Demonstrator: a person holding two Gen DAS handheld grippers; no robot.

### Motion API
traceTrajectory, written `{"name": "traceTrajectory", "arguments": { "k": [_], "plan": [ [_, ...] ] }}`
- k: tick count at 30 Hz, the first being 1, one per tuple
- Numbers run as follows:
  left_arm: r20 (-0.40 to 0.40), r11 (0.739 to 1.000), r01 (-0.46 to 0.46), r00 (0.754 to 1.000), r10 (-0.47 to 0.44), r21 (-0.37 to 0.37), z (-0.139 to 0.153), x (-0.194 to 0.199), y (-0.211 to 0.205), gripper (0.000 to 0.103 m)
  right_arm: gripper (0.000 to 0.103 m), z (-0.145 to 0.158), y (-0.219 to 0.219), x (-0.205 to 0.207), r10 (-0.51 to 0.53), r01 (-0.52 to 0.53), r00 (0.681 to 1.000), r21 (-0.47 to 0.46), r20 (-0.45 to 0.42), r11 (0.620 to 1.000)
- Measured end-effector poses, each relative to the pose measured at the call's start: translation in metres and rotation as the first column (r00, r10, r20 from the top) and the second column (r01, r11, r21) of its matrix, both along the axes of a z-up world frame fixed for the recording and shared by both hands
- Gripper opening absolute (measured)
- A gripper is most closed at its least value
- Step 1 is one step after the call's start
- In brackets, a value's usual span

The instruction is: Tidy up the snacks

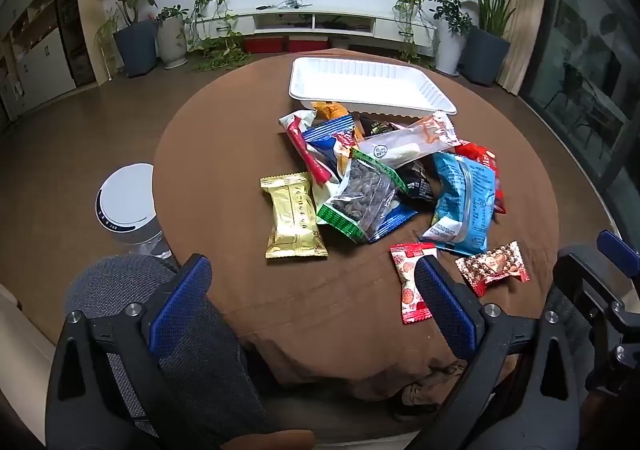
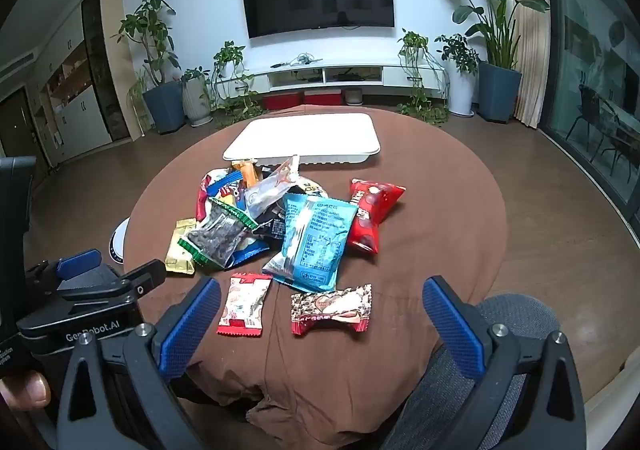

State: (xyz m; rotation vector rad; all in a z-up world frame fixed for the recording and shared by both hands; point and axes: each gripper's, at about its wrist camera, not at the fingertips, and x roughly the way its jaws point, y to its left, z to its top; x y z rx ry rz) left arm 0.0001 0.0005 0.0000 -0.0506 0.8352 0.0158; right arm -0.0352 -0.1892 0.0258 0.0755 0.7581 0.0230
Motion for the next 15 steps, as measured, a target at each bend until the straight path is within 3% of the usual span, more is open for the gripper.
{"name": "traceTrajectory", "arguments": {
  "k": [15],
  "plan": [
    [0.003,1.000,-0.001,1.000,0.001,0.003,-0.0001,0.0014,0.0014,0.103,0.103,-0.0096,-0.0065,-0.0025,-0.015,0.015,1.000,0.002,-0.025,1.000]
  ]
}}
